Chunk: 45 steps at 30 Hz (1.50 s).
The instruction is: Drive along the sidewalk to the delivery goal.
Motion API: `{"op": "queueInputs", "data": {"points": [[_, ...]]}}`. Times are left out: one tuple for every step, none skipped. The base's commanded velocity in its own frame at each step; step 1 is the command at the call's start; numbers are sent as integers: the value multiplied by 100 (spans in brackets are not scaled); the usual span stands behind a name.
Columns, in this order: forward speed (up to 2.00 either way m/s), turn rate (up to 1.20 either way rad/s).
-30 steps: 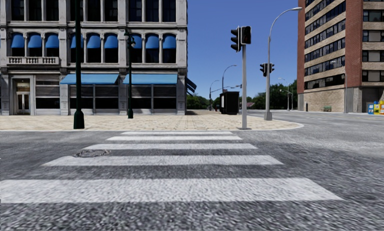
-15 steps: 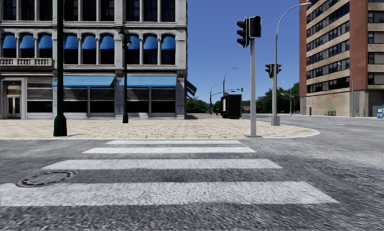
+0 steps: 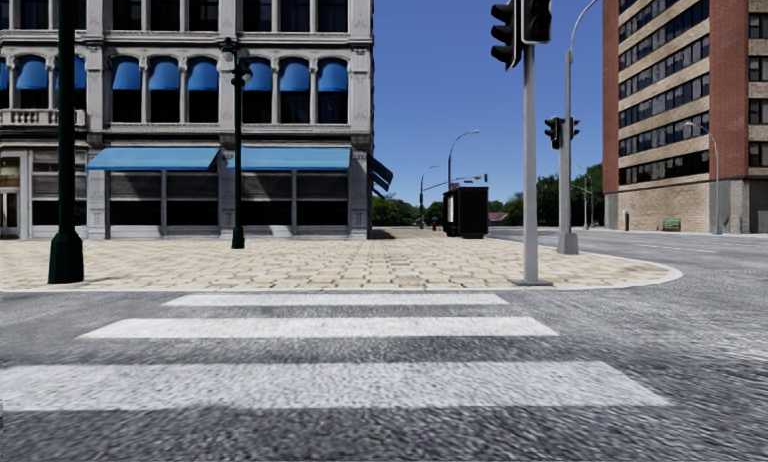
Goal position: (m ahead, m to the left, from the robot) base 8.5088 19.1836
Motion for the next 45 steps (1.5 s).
{"op": "queueInputs", "data": {"points": [[200, 0], [200, 0], [200, 0], [200, 0], [200, 0], [200, 0], [200, 0], [200, 0], [200, 0], [200, 0], [200, 0], [200, 0], [200, 0], [200, 0], [200, 0], [200, 0], [200, 0], [200, 7], [200, 19], [200, 27], [200, 27], [200, 34], [200, 40], [200, 40], [200, 44], [200, 45], [200, 47], [200, 47], [200, 50], [200, 55], [200, 60], [200, 60], [200, 70], [200, 73], [200, 73], [200, 74], [200, 74], [200, 74], [200, 74], [200, 74], [200, 74], [200, 74], [200, 74], [200, 74], [200, 74]]}}
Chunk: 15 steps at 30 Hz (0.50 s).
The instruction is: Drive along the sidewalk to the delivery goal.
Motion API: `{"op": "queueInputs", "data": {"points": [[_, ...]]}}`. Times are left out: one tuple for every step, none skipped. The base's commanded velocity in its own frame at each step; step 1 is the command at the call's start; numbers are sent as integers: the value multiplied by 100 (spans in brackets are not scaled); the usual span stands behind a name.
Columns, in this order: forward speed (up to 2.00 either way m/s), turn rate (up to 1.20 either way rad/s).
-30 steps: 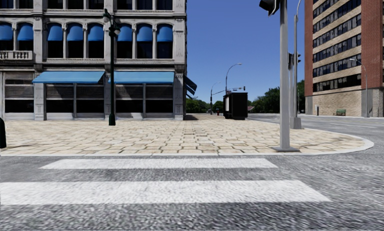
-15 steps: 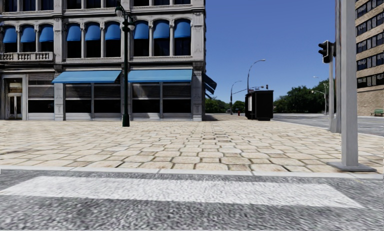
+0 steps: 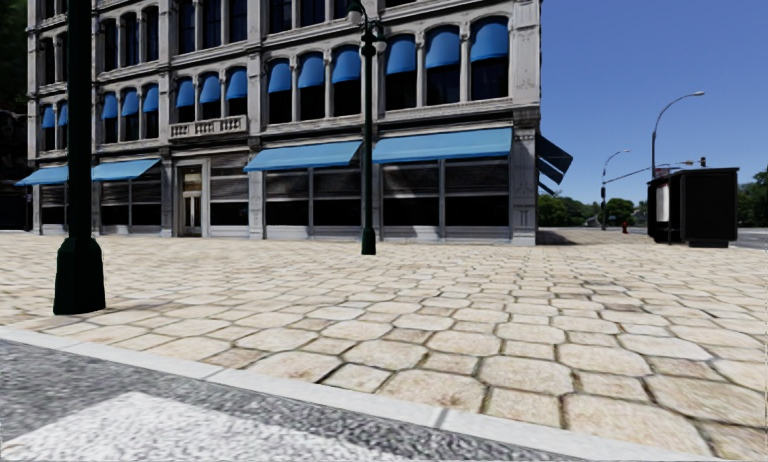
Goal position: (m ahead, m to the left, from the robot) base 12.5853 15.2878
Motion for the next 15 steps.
{"op": "queueInputs", "data": {"points": [[200, 74], [200, 74], [200, 74], [200, 74], [200, 74], [200, 74], [200, 74], [200, 66], [200, 66], [200, 49], [200, 44], [200, 44], [200, 42], [200, 42], [200, 42]]}}
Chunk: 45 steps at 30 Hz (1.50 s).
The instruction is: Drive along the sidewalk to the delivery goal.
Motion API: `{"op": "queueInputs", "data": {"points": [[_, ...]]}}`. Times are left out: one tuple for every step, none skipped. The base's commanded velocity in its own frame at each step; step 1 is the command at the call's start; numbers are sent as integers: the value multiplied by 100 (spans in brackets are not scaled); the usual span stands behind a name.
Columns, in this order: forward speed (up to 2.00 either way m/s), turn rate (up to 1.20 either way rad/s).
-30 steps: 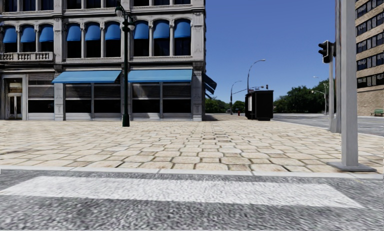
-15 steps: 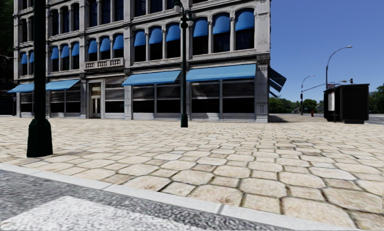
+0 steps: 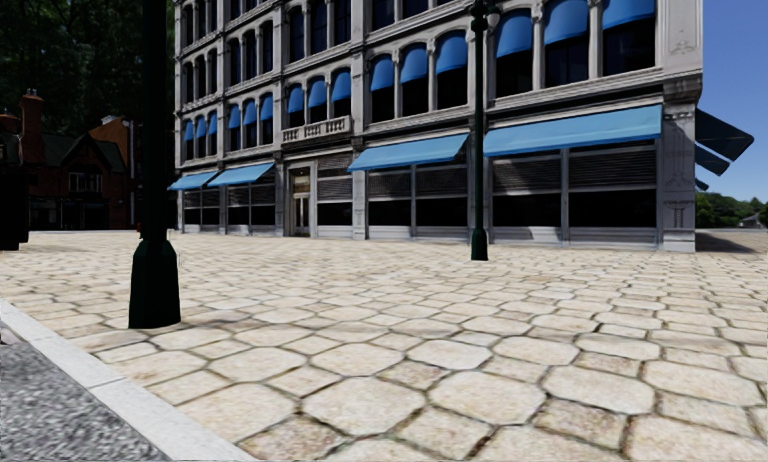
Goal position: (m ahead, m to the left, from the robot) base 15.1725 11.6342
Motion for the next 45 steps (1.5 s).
{"op": "queueInputs", "data": {"points": [[200, 31], [200, 31], [200, 0], [200, 0], [200, 0], [200, 0], [200, 0], [200, 0], [200, 0], [200, 0], [200, 0], [200, 0], [200, 0], [200, 0], [200, 0], [200, 0], [200, 0], [200, 0], [200, 0], [200, 0], [200, 0], [200, 0], [200, 0], [200, 0], [200, 0], [200, 0], [200, 0], [200, 3], [200, 11], [200, 18], [200, 18], [200, 22], [200, 23], [200, 23], [200, 23], [200, 23], [200, 23], [200, 23], [200, 24], [200, 24], [200, 26], [200, 26], [200, 27], [200, 28], [200, 28]]}}
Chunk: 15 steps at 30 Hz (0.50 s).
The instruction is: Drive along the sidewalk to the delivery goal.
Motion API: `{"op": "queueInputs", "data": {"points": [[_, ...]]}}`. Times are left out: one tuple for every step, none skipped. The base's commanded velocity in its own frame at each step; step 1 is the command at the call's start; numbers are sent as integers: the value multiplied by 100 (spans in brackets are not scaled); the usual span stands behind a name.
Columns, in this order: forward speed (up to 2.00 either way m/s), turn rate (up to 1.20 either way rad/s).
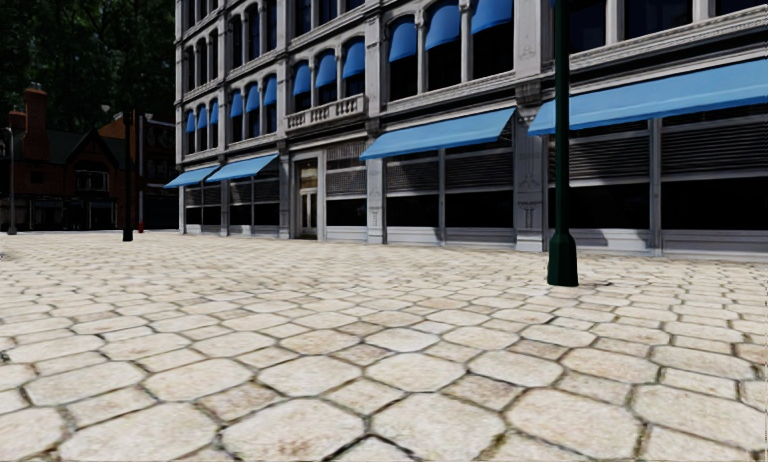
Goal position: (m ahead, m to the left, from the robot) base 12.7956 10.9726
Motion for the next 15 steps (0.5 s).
{"op": "queueInputs", "data": {"points": [[200, 29], [200, 32], [200, 33], [200, 33], [200, 33], [200, 34], [200, 34], [200, 34], [200, 35], [200, 37], [200, 37], [200, 38], [200, 39], [200, 39], [200, 39]]}}
